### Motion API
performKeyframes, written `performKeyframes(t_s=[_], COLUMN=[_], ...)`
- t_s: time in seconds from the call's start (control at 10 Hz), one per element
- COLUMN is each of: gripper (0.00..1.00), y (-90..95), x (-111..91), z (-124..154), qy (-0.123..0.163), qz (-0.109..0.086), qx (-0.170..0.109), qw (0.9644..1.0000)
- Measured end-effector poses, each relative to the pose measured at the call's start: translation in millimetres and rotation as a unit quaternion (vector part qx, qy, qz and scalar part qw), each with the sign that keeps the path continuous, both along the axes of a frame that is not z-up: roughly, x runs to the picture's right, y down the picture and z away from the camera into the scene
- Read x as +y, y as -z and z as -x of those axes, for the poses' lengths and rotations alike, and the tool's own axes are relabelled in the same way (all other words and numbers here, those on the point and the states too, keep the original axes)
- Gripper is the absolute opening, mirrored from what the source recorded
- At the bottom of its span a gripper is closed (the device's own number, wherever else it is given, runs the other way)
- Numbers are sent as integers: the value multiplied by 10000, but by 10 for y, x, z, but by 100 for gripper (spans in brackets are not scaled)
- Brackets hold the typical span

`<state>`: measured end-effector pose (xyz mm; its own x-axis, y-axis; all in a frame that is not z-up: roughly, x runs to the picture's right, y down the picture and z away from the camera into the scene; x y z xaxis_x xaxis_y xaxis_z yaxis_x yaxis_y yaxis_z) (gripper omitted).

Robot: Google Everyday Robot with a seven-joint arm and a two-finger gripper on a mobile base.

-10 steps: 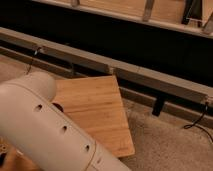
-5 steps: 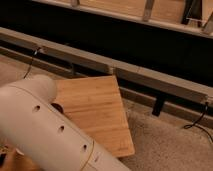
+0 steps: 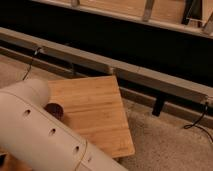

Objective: Push the eraser across the table

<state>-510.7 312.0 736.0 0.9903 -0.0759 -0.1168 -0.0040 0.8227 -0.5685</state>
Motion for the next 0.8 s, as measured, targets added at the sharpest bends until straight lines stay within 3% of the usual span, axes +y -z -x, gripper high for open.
performKeyframes(t_s=[0.5, 0.6, 0.8], gripper=[0, 0, 0], y=[-106, -100, 54], x=[138, 145, 84], z=[205, 335, 716], qy=[372, 292, -206], qz=[-12, -2, 43], qx=[-23, -169, -737], qw=[9993, 9994, 9971])
